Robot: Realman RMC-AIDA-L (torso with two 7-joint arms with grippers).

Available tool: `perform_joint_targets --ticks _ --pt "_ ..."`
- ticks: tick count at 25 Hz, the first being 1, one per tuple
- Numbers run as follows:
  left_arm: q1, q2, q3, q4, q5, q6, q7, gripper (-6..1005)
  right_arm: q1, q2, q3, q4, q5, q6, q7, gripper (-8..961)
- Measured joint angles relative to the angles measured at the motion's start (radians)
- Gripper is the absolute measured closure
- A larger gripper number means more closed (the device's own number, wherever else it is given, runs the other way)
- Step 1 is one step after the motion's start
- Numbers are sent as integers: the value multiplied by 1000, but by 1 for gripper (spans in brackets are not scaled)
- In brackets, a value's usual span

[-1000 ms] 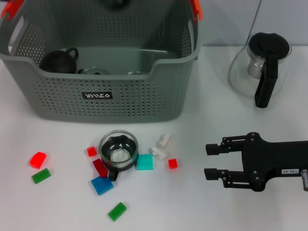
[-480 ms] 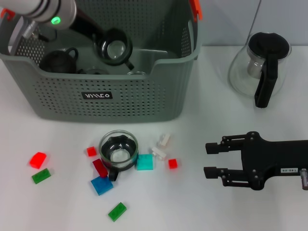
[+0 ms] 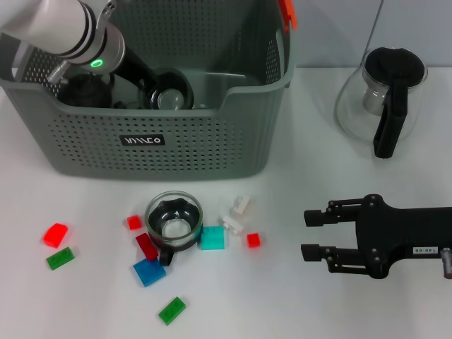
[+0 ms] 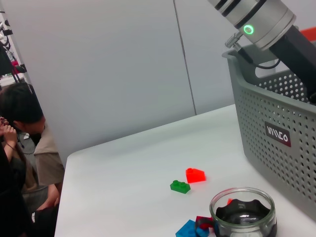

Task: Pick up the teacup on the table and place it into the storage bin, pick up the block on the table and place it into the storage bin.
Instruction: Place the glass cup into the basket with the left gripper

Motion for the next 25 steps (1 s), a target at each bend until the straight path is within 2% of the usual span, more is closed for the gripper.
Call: perform_joint_targets --ticks 14,18,20,21,22,25 --pt "-11 -7 18 -7 2 3 -7 899 -5 0 0 0 0 -4 0 373" --pt "-9 -4 3 21 -7 10 -42 731 -5 -1 0 0 0 -6 0 373" --pt "10 -5 -35 78 -38 31 -51 674 -5 -1 1 0 0 -7 0 373" --pt "34 -6 -83 142 -94 68 -42 659 -5 -1 1 0 0 -7 0 373" --pt "34 -6 -83 142 -94 68 -42 644 -5 -1 2 0 0 -8 0 372" --pt "85 5 -175 242 -270 163 -22 600 -5 -1 2 0 0 -9 4 372"
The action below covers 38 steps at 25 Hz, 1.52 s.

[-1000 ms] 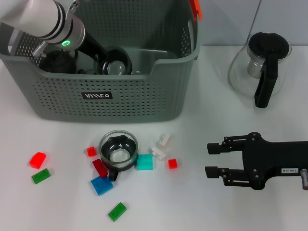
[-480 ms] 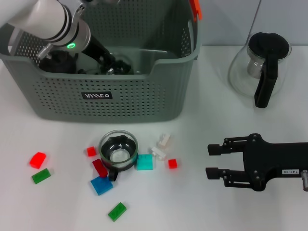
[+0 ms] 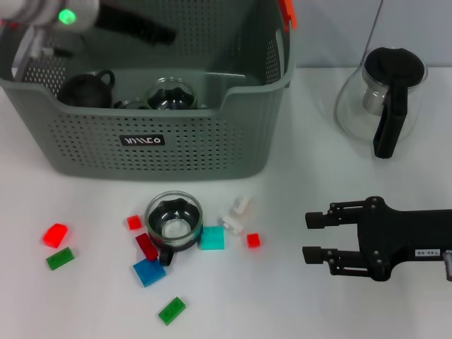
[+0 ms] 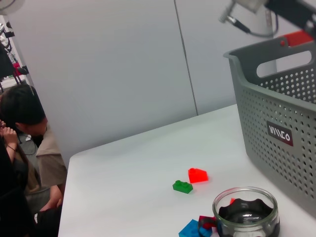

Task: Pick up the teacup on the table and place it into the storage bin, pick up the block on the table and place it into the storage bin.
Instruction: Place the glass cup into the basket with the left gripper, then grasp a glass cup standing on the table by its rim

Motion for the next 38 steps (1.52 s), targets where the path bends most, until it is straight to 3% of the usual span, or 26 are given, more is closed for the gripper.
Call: perform_joint_targets --ticks 2,4,6,7,9,11,12,15,20,26,31,36,37,38 --pt "35 15 -81 35 -167 78 24 570 0 0 0 0 0 0 1 372" --pt "73 40 -194 17 -416 203 87 540 1 0 0 0 0 0 1 372" --pt "93 78 -292 -67 -625 349 158 526 1 1 0 0 0 0 1 372" --pt "102 116 -364 -179 -772 474 212 526 2 1 0 0 0 0 1 372" --pt "103 159 -438 -323 -881 639 280 527 3 2 0 0 0 0 1 372" --pt "111 181 -484 -417 -924 774 334 528 4 3 0 0 0 -1 1 372" --pt "127 181 -493 -448 -920 847 359 529 5 3 0 0 0 -1 1 372" --pt "192 156 -445 -407 -832 917 380 531 8 2 0 0 0 -1 1 371" --pt "300 136 -247 -145 -610 932 428 534 8 -3 0 0 0 -3 5 371" --pt "289 109 -115 -38 -395 905 479 536 11 -5 0 0 0 -1 5 372" --pt "265 59 -2 -23 -280 789 517 537 11 -3 0 0 0 4 6 372" --pt "251 -10 20 9 -242 691 516 537 11 -2 0 7 0 8 7 372" --pt "251 -10 20 9 -242 691 516 537 11 -2 0 9 0 8 7 371" --pt "250 -38 28 36 -236 666 512 537 11 -2 0 10 0 8 7 371"
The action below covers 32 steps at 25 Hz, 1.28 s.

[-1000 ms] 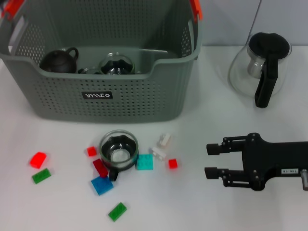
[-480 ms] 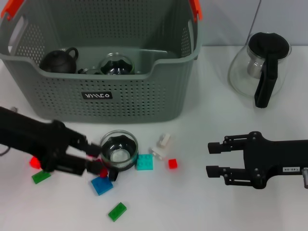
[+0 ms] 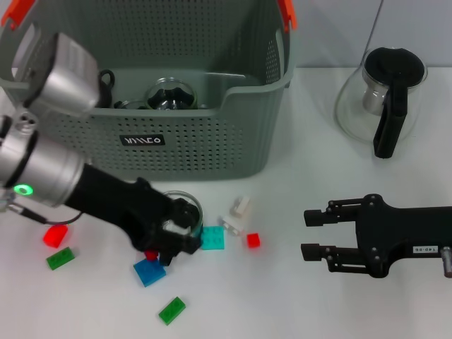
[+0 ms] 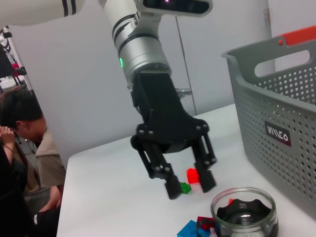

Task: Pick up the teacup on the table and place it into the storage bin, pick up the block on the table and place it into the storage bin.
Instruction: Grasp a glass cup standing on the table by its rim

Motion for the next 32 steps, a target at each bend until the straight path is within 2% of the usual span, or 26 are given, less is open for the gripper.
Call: perform_joint_targets --ticks 7,15,32 --pt "8 -37 69 70 43 -61 -20 538 0 -2 0 1 0 0 0 373" --pt "17 -43 187 71 96 -180 -52 538 0 -2 0 4 0 0 0 372" --pt "54 -48 261 65 162 -233 -78 540 0 -6 9 12 0 -1 2 371"
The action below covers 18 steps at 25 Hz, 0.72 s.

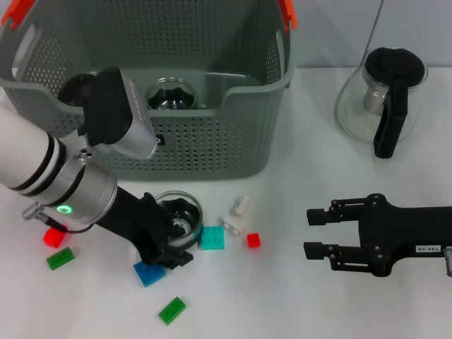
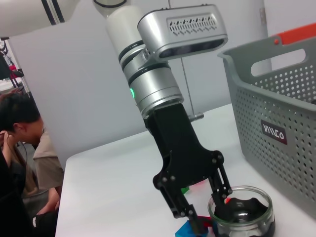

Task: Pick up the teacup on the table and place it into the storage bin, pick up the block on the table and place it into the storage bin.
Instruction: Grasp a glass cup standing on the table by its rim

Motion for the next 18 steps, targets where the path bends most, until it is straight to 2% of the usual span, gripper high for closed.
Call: perform_joint_targets --ticks 8,18 --pt "-12 3 10 7 4 88 -31 541 1 -1 4 0 0 -7 13 372" --pt "-3 -2 79 -27 0 -30 -34 560 4 -1 3 0 0 -7 14 372"
